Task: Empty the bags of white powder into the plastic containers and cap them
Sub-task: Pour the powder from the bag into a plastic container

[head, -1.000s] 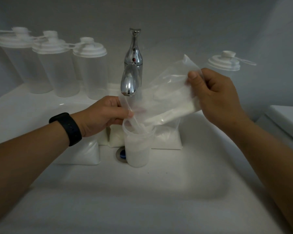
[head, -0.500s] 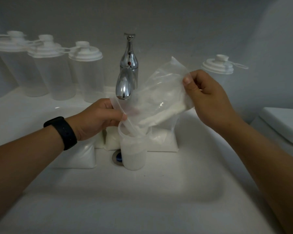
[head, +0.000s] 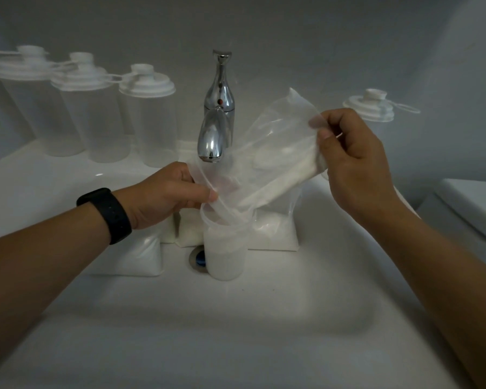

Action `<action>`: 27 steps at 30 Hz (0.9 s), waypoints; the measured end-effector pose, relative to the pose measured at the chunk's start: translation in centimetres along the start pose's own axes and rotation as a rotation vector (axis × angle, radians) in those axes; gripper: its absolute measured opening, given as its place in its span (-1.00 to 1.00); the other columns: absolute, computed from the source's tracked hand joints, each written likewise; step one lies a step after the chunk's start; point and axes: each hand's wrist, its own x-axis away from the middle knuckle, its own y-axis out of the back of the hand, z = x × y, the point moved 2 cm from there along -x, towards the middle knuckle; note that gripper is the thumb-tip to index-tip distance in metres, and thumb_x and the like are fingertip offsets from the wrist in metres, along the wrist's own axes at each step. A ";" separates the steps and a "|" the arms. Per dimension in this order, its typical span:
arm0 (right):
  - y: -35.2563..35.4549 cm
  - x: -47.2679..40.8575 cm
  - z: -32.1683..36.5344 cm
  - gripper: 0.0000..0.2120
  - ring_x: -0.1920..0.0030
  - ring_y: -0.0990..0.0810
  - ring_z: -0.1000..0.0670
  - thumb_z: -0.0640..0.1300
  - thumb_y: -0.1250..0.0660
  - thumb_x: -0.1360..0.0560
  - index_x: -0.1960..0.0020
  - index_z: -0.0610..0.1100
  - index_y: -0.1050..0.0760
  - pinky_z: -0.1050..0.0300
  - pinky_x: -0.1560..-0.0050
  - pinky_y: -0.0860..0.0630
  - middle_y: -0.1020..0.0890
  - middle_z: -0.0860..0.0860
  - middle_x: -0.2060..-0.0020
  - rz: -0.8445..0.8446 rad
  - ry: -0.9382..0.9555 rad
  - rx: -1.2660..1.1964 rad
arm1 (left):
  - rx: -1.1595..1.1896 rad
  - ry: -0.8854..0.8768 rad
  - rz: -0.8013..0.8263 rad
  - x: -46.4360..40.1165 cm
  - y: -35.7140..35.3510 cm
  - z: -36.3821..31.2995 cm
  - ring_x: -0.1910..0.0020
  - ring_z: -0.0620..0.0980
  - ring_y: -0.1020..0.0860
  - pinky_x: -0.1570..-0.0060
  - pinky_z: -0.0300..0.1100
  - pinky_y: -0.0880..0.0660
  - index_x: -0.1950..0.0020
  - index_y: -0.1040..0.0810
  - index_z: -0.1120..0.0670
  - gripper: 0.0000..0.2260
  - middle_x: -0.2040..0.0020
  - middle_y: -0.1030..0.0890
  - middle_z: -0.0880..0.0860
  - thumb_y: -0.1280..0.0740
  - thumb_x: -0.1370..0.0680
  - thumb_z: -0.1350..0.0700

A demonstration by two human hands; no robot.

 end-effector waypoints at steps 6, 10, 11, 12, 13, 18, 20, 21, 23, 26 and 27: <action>0.2 0.0 0.5 -0.83 0.17 -0.49 0.23 -0.25 -0.21 -0.66 -0.08 -0.02 -0.52 0.41 0.10 -0.39 -0.55 0.24 0.12 -0.021 0.062 0.015 | 0.008 0.005 0.004 0.1 0.2 0.0 -0.16 0.05 -0.68 -0.14 -0.18 -0.59 -0.04 -0.78 0.00 -0.69 -0.13 -0.73 0.10 -0.49 -0.30 0.07; 0.2 0.1 0.7 -0.83 0.20 -0.48 0.24 -0.25 -0.22 -0.66 -0.07 -0.03 -0.52 0.43 0.13 -0.37 -0.55 0.24 0.13 -0.035 0.072 0.017 | -0.009 0.004 0.007 0.1 0.1 -0.1 -0.13 0.02 -0.69 -0.11 -0.20 -0.59 -0.01 -0.79 -0.02 -0.74 -0.09 -0.74 0.07 -0.47 -0.36 0.18; 0.2 0.1 0.8 -0.83 0.21 -0.47 0.24 -0.25 -0.22 -0.66 -0.07 -0.03 -0.52 0.43 0.14 -0.37 -0.54 0.23 0.14 -0.029 0.070 0.016 | -0.009 0.004 0.007 0.2 0.1 0.0 -0.14 0.03 -0.69 -0.10 -0.20 -0.59 -0.02 -0.79 -0.01 -0.73 -0.10 -0.74 0.08 -0.49 -0.34 0.15; 0.1 0.1 0.9 -0.83 0.22 -0.47 0.24 -0.25 -0.22 -0.66 -0.07 -0.02 -0.52 0.43 0.14 -0.37 -0.55 0.23 0.15 -0.025 0.069 0.017 | -0.004 0.007 0.005 0.2 0.2 0.1 -0.14 0.05 -0.69 -0.10 -0.20 -0.60 -0.03 -0.78 0.00 -0.70 -0.11 -0.74 0.09 -0.49 -0.32 0.10; 0.1 0.1 1.0 -0.83 0.21 -0.48 0.24 -0.25 -0.22 -0.66 -0.07 -0.02 -0.52 0.42 0.14 -0.37 -0.55 0.22 0.15 -0.024 0.070 0.017 | 0.000 0.010 0.003 0.2 0.1 0.0 -0.13 0.05 -0.69 -0.10 -0.20 -0.60 -0.03 -0.78 0.01 -0.69 -0.11 -0.73 0.10 -0.49 -0.30 0.07; 0.3 0.0 1.2 -0.81 0.21 -0.50 0.20 -0.25 -0.22 -0.66 -0.09 0.00 -0.52 0.37 0.17 -0.43 -0.55 0.23 0.15 0.002 0.043 -0.026 | -0.022 -0.006 0.016 0.1 0.0 -0.1 -0.04 -0.03 -0.71 -0.04 -0.23 -0.59 0.08 -0.79 -0.03 -0.76 -0.01 -0.75 0.03 -0.39 -0.42 0.24; 0.4 -0.1 1.0 -0.78 0.25 -0.49 0.16 -0.25 -0.22 -0.64 -0.13 0.02 -0.53 0.32 0.24 -0.42 -0.55 0.22 0.15 0.023 0.016 -0.056 | -0.020 -0.012 0.017 0.1 0.0 0.0 0.01 -0.05 -0.71 0.00 -0.25 -0.59 0.10 -0.79 -0.01 -0.75 0.03 -0.75 0.03 -0.36 -0.43 0.25; 0.4 -0.1 1.0 -0.77 0.25 -0.49 0.14 -0.25 -0.23 -0.63 -0.14 0.03 -0.53 0.30 0.25 -0.42 -0.56 0.22 0.15 0.025 0.011 -0.064 | -0.013 -0.013 0.014 0.1 0.1 0.0 0.04 -0.06 -0.71 0.03 -0.26 -0.59 0.11 -0.79 0.01 -0.77 0.05 -0.75 0.03 -0.38 -0.41 0.25; 0.5 -0.1 1.0 -0.74 0.25 -0.51 0.13 -0.27 -0.24 -0.62 -0.16 0.04 -0.54 0.27 0.23 -0.43 -0.57 0.21 0.15 0.007 0.015 -0.060 | 0.003 -0.017 0.015 0.1 0.3 0.2 0.02 -0.03 -0.71 0.03 -0.25 -0.59 0.04 -0.79 0.05 -0.78 0.02 -0.75 0.06 -0.47 -0.34 0.18; 0.6 0.0 1.3 -0.74 0.18 -0.53 0.16 -0.28 -0.26 -0.62 -0.17 0.04 -0.54 0.22 0.17 -0.50 -0.56 0.22 0.13 -0.066 0.051 -0.038 | 0.013 -0.009 -0.018 0.0 0.5 0.4 -0.12 0.09 -0.69 -0.05 -0.19 -0.60 -0.09 -0.75 0.11 -0.63 -0.12 -0.72 0.16 -0.49 -0.30 0.08; 0.6 0.1 1.4 -0.74 0.16 -0.53 0.17 -0.28 -0.27 -0.62 -0.18 0.03 -0.53 0.22 0.15 -0.52 -0.56 0.23 0.12 -0.085 0.068 -0.029 | 0.016 -0.009 -0.022 -0.1 0.5 0.4 -0.14 0.10 -0.69 -0.07 -0.18 -0.60 -0.10 -0.75 0.10 -0.62 -0.14 -0.72 0.16 -0.50 -0.29 0.07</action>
